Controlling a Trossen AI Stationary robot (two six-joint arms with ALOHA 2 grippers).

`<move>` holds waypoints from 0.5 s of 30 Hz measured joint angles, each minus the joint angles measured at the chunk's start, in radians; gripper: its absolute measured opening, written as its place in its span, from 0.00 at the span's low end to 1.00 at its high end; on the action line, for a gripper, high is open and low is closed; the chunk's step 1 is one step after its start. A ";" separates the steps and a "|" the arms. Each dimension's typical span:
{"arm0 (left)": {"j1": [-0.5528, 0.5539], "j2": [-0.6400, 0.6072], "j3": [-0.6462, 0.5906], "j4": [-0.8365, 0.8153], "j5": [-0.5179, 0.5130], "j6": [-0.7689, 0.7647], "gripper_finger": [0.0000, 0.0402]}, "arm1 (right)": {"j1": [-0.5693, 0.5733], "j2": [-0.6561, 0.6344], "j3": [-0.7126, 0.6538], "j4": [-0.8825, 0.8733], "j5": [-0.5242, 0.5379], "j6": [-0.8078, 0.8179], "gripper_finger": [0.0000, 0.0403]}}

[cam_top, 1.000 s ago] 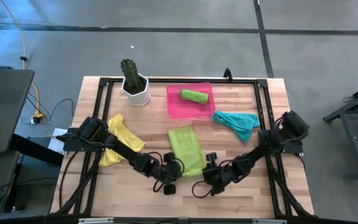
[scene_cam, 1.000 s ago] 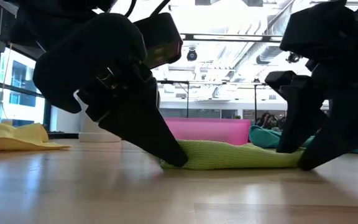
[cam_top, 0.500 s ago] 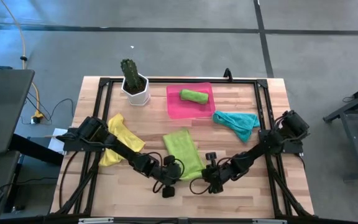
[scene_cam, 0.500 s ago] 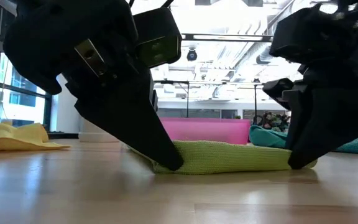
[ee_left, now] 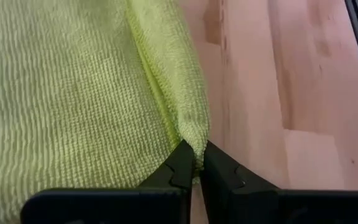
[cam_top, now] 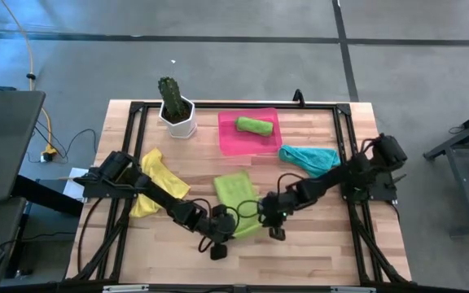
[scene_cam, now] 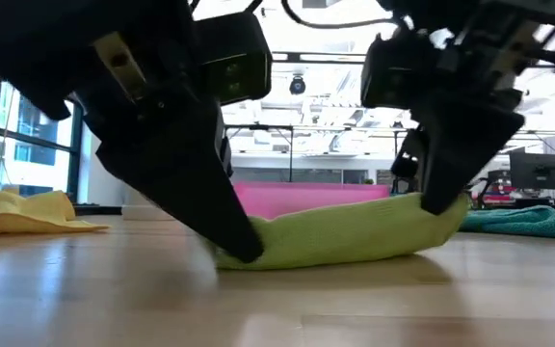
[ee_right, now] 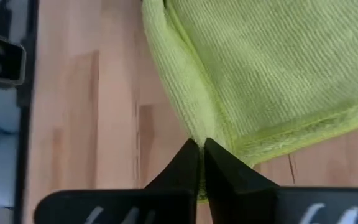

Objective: Roll microfiber towels into tight, uniform cylinder then place into a basket
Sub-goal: Roll the light green microfiber cloth

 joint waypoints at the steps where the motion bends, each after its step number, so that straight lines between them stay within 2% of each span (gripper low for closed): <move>1: 0.000 -0.001 0.000 -0.004 0.001 -0.026 0.02 | -0.013 0.000 0.000 0.002 -0.014 0.017 0.00; 7: 0.008 -0.002 0.001 0.001 0.016 -0.134 0.02 | -0.072 0.007 0.001 0.009 -0.094 0.086 0.00; 15: 0.019 -0.026 0.002 0.021 0.032 -0.216 0.02 | -0.118 0.048 0.003 0.032 -0.097 0.179 0.00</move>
